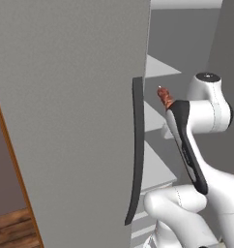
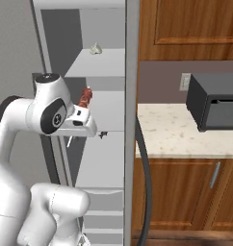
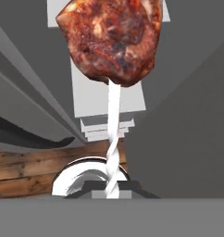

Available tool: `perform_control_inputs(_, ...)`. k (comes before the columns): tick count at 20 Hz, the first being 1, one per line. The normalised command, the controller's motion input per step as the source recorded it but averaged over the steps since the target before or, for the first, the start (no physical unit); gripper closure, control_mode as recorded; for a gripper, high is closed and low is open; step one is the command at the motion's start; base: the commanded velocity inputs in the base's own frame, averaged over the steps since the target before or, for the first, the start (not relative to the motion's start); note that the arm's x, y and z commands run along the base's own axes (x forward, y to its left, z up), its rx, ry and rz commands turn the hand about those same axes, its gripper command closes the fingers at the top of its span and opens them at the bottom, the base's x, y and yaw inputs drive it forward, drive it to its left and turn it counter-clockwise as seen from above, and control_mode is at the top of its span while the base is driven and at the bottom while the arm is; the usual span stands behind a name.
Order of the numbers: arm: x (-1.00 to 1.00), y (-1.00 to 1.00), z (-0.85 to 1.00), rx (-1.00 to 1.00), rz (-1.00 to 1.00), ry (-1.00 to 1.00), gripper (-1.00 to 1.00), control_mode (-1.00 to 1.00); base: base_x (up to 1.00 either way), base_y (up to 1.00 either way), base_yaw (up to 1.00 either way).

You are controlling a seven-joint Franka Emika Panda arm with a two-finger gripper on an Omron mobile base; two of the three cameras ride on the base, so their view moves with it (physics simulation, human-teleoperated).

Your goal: Store the kebab skewer in the freezer for long-term storage. Close the freezer door after placing the cooked food.

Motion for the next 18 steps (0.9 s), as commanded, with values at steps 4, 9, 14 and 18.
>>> perform_control_inputs(4,0.4,-0.08,-0.26,0.0,0.08,0.0,1.0,-1.0,0.0,0.0,0.0)
perform_control_inputs(9,0.38,-0.13,-0.15,0.0,0.07,0.0,1.0,-1.0,0.0,0.0,0.0)
perform_control_inputs(14,0.38,0.08,-0.01,0.0,0.0,0.0,1.0,-1.0,0.0,0.0,0.0)
perform_control_inputs(18,0.36,0.07,-0.05,0.0,0.0,0.0,1.0,-1.0,0.0,0.0,0.0)
